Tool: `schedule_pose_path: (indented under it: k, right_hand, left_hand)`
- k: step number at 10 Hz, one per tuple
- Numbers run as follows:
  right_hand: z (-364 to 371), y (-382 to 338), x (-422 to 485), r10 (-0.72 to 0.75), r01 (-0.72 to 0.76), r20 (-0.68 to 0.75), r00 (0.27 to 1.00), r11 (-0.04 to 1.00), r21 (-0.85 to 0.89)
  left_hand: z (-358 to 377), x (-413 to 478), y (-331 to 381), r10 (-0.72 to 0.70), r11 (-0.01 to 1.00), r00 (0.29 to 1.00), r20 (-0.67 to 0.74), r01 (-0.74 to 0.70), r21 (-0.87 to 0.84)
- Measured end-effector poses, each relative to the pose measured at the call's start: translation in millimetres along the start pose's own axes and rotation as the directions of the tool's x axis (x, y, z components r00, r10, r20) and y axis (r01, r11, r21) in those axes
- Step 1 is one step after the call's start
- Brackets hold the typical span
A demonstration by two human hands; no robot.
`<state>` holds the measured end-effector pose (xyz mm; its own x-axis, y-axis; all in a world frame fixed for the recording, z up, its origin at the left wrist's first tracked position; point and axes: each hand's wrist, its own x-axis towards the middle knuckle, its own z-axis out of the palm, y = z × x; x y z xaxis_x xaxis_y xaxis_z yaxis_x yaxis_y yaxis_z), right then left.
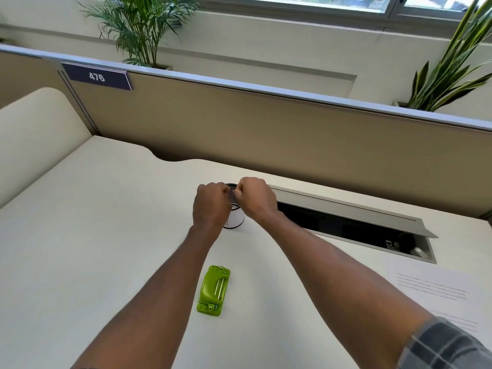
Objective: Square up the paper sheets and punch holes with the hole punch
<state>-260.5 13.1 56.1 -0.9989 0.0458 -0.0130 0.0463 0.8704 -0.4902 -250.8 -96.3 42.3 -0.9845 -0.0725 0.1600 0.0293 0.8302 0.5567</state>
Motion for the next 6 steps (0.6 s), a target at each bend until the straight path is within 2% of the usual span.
schedule_pose_path:
  k: [2, 3, 4, 5, 6]
  right_hand:
    - [-1, 9, -19, -0.023, 0.028, -0.084, 0.996, 0.998, 0.056]
    - [-2, 22, -38, -0.032, 0.038, -0.122, 0.992, 0.998, 0.051]
    - [1, 44, -69, -0.051, 0.049, -0.115, 0.992, 0.999, -0.024]
    - [1, 67, -105, -0.027, 0.017, -0.133, 0.991, 0.997, -0.076]
    - [12, 101, -155, 0.022, -0.039, -0.131, 0.991, 0.991, -0.127]
  left_hand:
    - [2, -11, 5, 0.125, 0.991, 0.992, 0.018, -0.124, -0.045]
    - [6, -23, 8, 0.166, 0.986, 0.986, 0.001, -0.166, -0.011]
    - [18, -57, 21, 0.279, 0.960, 0.960, -0.012, -0.279, 0.001]
    - [34, -94, 33, 0.345, 0.938, 0.935, 0.084, -0.345, -0.019]
    - [59, -141, 35, 0.347, 0.938, 0.928, 0.139, -0.347, -0.022]
